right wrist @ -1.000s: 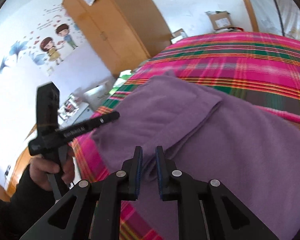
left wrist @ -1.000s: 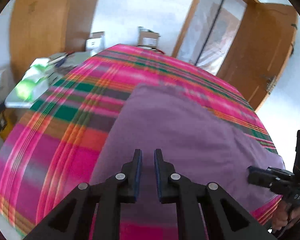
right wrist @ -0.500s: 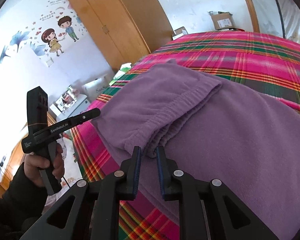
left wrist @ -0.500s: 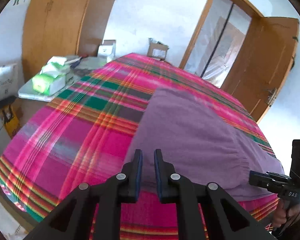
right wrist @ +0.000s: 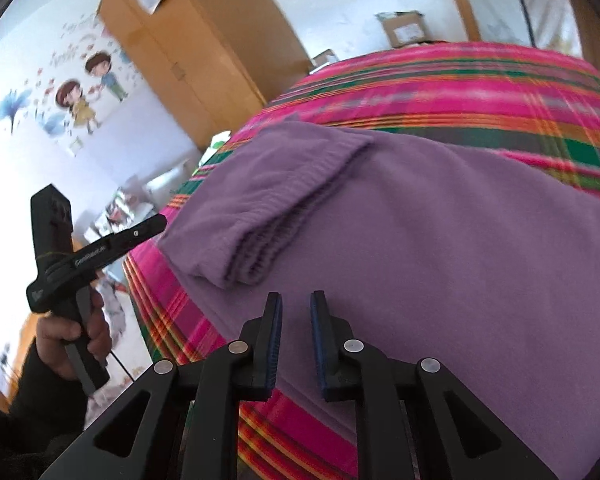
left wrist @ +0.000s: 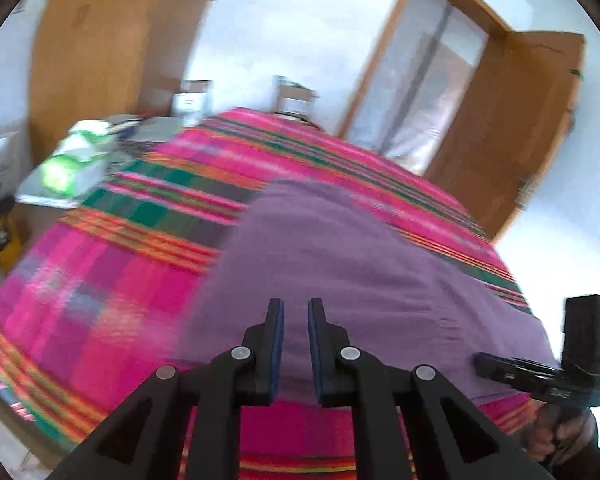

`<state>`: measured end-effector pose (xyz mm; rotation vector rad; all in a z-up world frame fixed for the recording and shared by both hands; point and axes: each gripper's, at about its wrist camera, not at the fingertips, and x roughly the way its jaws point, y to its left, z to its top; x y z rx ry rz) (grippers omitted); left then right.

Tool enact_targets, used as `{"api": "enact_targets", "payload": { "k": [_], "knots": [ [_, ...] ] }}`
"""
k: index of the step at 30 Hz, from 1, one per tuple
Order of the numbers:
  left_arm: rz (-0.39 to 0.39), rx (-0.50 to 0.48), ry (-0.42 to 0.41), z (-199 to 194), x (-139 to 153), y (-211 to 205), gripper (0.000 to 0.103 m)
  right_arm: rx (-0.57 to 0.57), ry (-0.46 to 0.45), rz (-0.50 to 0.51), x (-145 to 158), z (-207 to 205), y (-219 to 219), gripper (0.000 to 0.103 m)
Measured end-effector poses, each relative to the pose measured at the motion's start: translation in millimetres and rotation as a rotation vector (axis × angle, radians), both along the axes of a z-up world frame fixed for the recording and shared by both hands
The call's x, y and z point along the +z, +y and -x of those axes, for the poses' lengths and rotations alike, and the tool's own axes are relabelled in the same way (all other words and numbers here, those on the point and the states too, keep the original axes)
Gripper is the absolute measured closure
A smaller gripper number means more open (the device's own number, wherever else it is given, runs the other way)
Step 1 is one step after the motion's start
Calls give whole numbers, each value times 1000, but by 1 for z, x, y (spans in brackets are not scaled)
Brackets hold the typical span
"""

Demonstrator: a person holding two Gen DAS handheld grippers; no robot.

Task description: Fold clothes

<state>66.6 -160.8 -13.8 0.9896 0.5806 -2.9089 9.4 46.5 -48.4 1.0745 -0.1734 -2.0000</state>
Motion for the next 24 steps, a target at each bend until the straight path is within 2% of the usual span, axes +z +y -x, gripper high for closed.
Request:
{"api": "enact_targets", "payload": {
  "k": [3, 7, 12, 17, 24],
  "knots": [
    [2, -132, 15, 14, 2, 36, 91, -25, 6, -1, 1, -1, 6, 88],
    [39, -219, -11, 26, -8, 68, 91, -37, 3, -1, 1, -1, 9, 88],
    [53, -213, -18, 26, -18, 74, 88, -64, -4, 9, 0, 1, 21, 88],
    [101, -189, -27, 25, -17, 80, 81, -90, -3, 14, 1, 3, 33, 88],
    [71, -165, -32, 24, -19, 76, 75, -143, 9, 6, 1, 3, 62, 88]
  ]
}}
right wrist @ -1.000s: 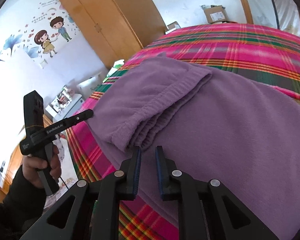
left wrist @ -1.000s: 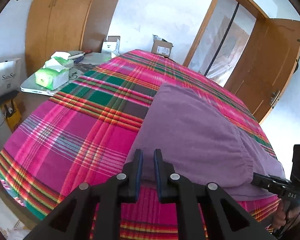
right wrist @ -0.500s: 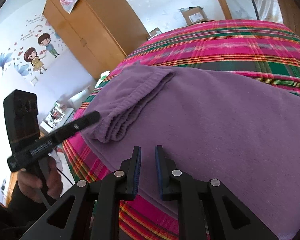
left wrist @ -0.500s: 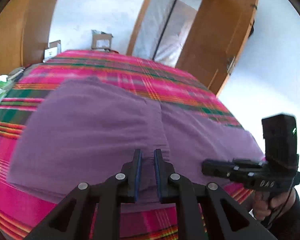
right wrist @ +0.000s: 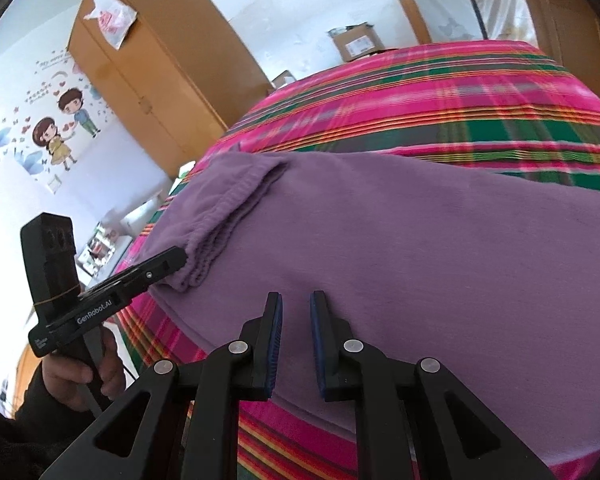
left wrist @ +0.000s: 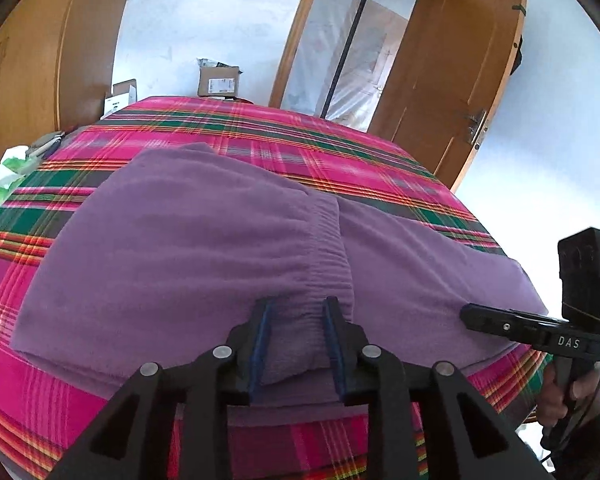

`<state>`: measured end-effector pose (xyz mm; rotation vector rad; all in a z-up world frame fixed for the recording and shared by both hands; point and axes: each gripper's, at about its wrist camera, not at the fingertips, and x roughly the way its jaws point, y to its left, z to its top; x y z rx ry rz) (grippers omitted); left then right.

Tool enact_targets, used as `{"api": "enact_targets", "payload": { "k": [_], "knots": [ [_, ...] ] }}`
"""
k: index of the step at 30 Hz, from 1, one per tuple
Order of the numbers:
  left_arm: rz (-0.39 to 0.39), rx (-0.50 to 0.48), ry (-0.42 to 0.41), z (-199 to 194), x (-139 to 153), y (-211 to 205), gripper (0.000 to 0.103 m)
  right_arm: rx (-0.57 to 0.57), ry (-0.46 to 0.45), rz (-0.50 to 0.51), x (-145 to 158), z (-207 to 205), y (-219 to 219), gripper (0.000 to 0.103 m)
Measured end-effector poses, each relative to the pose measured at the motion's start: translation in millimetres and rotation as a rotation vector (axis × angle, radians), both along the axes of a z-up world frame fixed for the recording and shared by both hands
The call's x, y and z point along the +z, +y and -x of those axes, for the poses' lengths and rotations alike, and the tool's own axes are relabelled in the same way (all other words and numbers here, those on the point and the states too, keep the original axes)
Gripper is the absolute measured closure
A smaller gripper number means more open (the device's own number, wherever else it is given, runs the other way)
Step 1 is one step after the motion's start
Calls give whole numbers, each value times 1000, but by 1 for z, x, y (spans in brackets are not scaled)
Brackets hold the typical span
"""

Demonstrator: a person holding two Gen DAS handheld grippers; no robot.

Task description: Fold clothes

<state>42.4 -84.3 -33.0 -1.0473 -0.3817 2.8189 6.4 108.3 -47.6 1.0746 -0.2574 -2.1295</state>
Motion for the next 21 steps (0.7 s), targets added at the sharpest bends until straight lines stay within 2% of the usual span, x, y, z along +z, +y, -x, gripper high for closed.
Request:
{"api": "enact_targets", "payload": {
  "k": [10, 14, 16, 21],
  "knots": [
    [20, 24, -10, 2, 2, 3, 74, -116, 60, -73, 4, -18, 40, 86],
    [40, 34, -24, 2, 5, 5, 74, -176, 55, -51, 2, -26, 75, 86],
    [52, 41, -33, 2, 8, 7, 75, -222, 47, -28, 1, -29, 99, 86],
    [86, 8, 1, 0, 22, 24, 75, -446, 45, -30, 3, -40, 169, 86]
  ]
}}
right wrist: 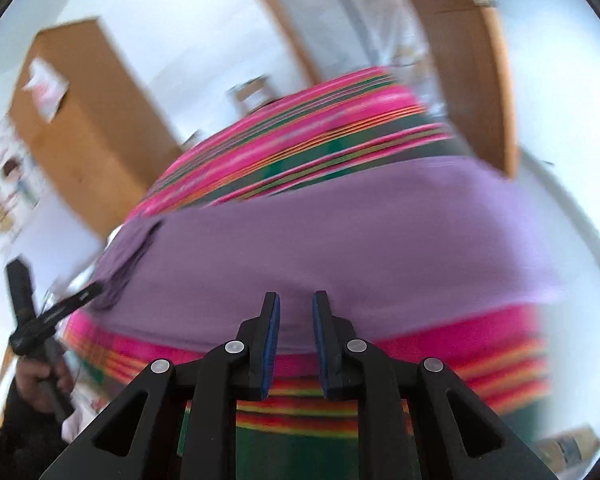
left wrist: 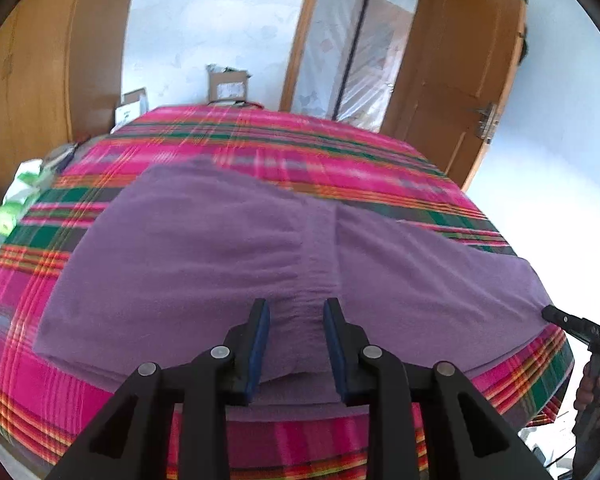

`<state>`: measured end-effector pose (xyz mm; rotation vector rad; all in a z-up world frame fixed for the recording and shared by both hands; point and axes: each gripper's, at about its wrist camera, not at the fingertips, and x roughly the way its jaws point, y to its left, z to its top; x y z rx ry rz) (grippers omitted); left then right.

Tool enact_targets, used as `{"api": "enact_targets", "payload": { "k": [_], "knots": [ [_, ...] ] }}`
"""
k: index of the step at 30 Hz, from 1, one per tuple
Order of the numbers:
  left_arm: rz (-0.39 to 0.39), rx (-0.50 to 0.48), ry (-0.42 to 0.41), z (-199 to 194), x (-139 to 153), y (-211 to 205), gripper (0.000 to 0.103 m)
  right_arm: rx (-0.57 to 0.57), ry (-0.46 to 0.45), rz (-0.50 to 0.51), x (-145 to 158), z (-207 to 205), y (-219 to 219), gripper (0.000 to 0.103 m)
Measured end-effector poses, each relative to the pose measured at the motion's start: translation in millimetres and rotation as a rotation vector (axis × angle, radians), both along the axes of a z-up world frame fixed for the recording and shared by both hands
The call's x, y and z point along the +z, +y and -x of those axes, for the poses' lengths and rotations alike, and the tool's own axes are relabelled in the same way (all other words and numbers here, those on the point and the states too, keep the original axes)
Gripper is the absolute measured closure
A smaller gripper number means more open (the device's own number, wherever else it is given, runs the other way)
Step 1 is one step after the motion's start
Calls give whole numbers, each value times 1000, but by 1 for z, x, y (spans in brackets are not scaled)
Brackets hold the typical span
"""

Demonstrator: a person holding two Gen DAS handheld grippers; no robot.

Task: Fold clothes
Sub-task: 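Reach the right gripper to the loose leg end of the purple garment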

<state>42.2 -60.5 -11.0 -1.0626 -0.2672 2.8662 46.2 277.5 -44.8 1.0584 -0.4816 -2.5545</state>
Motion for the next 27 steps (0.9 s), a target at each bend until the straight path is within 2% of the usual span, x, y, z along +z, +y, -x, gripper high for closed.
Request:
{"api": "enact_targets", "payload": {
  "k": [4, 5, 12, 14, 16, 23, 27],
  "knots": [
    [28, -118, 12, 12, 4, 36, 75, -118, 5, 25, 3, -5, 28, 85],
    [33, -148, 6, 16, 2, 46, 75, -116, 13, 21, 4, -5, 24, 81],
    [61, -321, -75, 29, -23, 101, 75, 94, 56, -2, 9, 4, -44, 80],
    [85, -330, -63, 24, -25, 107, 75, 104, 51, -36, 4, 6, -49, 80],
    [99, -333, -53, 20, -25, 109, 75, 81, 43, -29, 0, 6, -36, 84],
    [78, -327, -58, 21, -22, 106, 75, -120, 13, 33, 0, 17, 31, 83],
    [80, -313, -59, 31, -22, 105, 75, -112, 26, 3, 7, 17, 21, 78]
  ]
}}
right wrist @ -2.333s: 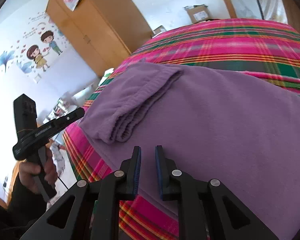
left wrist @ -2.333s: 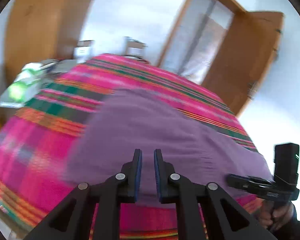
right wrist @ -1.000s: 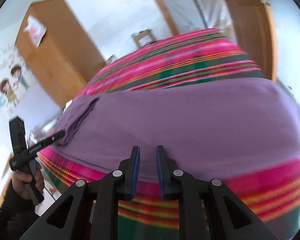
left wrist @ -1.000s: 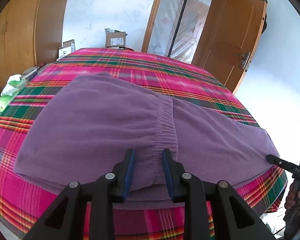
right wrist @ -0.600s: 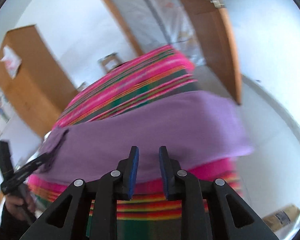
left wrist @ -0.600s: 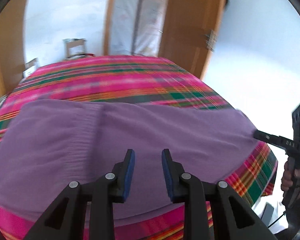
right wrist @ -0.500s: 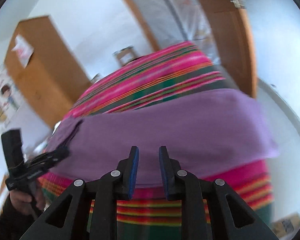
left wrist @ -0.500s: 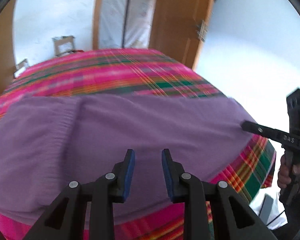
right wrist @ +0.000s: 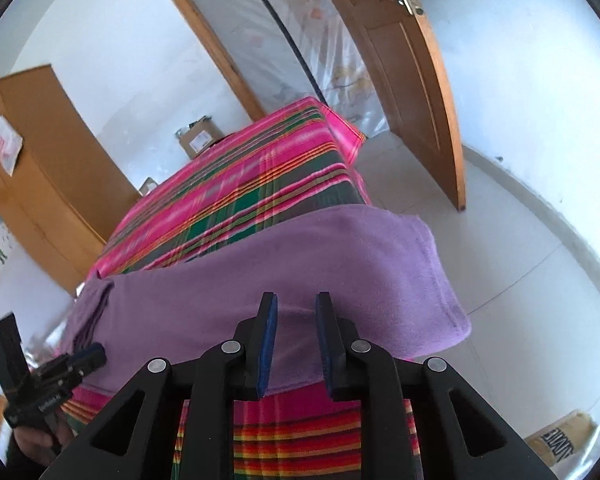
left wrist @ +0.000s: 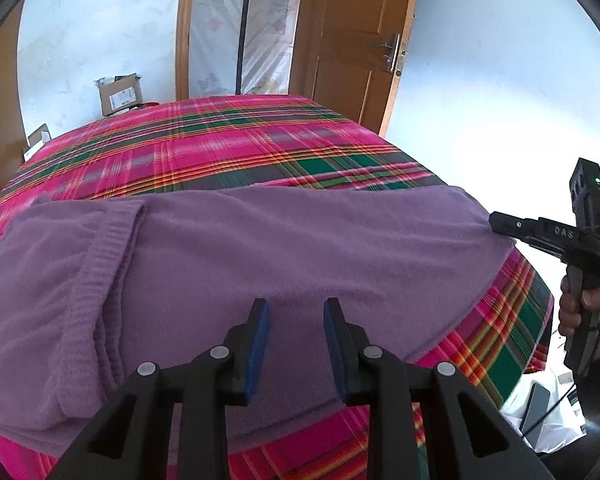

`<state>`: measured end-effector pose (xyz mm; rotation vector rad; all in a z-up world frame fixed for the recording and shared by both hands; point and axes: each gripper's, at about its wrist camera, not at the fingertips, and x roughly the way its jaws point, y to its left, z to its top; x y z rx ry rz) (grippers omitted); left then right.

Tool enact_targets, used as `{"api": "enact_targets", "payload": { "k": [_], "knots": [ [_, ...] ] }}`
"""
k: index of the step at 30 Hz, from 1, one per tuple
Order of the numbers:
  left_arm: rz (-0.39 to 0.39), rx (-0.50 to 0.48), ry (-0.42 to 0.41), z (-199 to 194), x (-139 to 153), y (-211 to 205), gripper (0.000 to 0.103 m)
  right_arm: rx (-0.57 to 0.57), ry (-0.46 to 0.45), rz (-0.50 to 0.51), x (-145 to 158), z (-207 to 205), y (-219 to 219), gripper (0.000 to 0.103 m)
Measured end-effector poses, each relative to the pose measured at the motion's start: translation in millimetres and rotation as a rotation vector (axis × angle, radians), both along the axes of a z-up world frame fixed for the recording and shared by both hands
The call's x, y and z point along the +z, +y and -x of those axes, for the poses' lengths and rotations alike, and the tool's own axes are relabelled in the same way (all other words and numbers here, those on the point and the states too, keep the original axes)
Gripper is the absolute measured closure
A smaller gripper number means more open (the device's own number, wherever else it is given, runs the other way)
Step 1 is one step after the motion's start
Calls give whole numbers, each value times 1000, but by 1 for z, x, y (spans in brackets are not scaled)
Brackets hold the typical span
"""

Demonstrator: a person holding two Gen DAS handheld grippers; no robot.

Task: Fold clothes
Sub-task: 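Reach the right gripper to the loose leg end of the purple garment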

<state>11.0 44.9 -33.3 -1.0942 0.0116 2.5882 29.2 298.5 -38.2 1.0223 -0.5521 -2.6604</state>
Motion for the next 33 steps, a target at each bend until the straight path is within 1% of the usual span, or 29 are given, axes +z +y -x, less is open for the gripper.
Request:
{"api": "enact_targets", "payload": {
  "k": [5, 6, 8, 10, 13, 14, 17, 19, 20, 22, 26, 28, 31, 33],
  "knots": [
    [25, -2, 14, 1, -4, 3, 74, 89, 16, -54, 1, 15, -24, 78],
    [24, -4, 16, 1, -5, 3, 74, 86, 3, -42, 1, 20, -21, 83],
    [16, -5, 16, 1, -5, 1, 72, 64, -35, -1, -1, 31, -11, 83],
    [8, -5, 18, 1, -6, 0, 72, -5, -47, -51, 1, 38, 1, 83],
    [0, -4, 21, 1, -6, -1, 72, -90, -47, -44, 6, 36, 27, 82],
    [2, -4, 22, 1, -6, 0, 72, -118, -46, -38, 8, 35, 35, 80],
    [8, -5, 26, 1, -7, 1, 71, -65, -10, -40, 10, 20, 27, 79],
    [9, -7, 28, 1, -7, 1, 69, -11, -7, -53, 6, 10, 14, 79],
    [10, -8, 29, 1, -7, 1, 69, 6, -17, -76, 3, 6, 8, 80],
    [12, -10, 30, 1, -7, 1, 69, 5, 3, -105, -1, -4, 8, 82],
    [6, -10, 33, 2, -8, 1, 69, -37, -14, -58, -1, -16, 32, 82],
    [1, -10, 34, 2, -8, 0, 68, -71, -27, -65, 0, -19, 38, 82],
    [-9, -10, 33, 3, -8, -1, 68, -132, -65, -45, -4, -25, 54, 79],
    [-12, -9, 34, 3, -8, -1, 68, -165, -84, 25, -9, -30, 69, 75]
  ]
}}
